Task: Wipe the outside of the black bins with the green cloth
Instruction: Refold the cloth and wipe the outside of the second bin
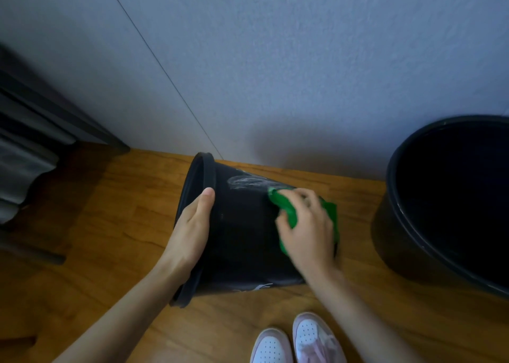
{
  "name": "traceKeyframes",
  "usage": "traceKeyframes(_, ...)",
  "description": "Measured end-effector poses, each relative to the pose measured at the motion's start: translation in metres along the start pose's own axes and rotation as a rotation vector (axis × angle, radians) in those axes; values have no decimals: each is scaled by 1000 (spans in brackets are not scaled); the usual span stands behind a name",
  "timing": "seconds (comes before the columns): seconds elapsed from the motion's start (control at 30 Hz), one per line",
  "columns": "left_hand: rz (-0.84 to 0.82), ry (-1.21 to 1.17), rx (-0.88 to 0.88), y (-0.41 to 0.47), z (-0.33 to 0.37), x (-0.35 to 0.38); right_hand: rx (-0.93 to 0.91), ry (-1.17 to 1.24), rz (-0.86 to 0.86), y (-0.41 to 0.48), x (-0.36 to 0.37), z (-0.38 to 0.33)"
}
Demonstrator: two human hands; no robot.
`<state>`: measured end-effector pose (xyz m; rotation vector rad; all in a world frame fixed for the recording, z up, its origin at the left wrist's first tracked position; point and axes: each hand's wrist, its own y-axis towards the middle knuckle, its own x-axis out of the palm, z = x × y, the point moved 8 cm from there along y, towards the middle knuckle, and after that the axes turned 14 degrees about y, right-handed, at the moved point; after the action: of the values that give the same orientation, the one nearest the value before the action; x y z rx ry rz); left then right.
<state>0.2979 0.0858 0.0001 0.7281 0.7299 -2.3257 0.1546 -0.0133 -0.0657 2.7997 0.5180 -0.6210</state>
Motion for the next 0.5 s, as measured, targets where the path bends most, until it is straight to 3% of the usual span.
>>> traceKeyframes(0.1,6,-3,-9,-1,0,2,-117,35,-36,-19,15,-40)
traceKeyframes(0.23,-14,-4,-7,2,1,3,-166,-11,-82,-20,11,-21)
traceKeyframes(0.4,-3,-17,-38,7,0,2,131,-135,-46,-8,-18,76)
traceKeyframes(0.5,-5,-8,-44,8,0,1,220,-193,-48,-4,-31,108)
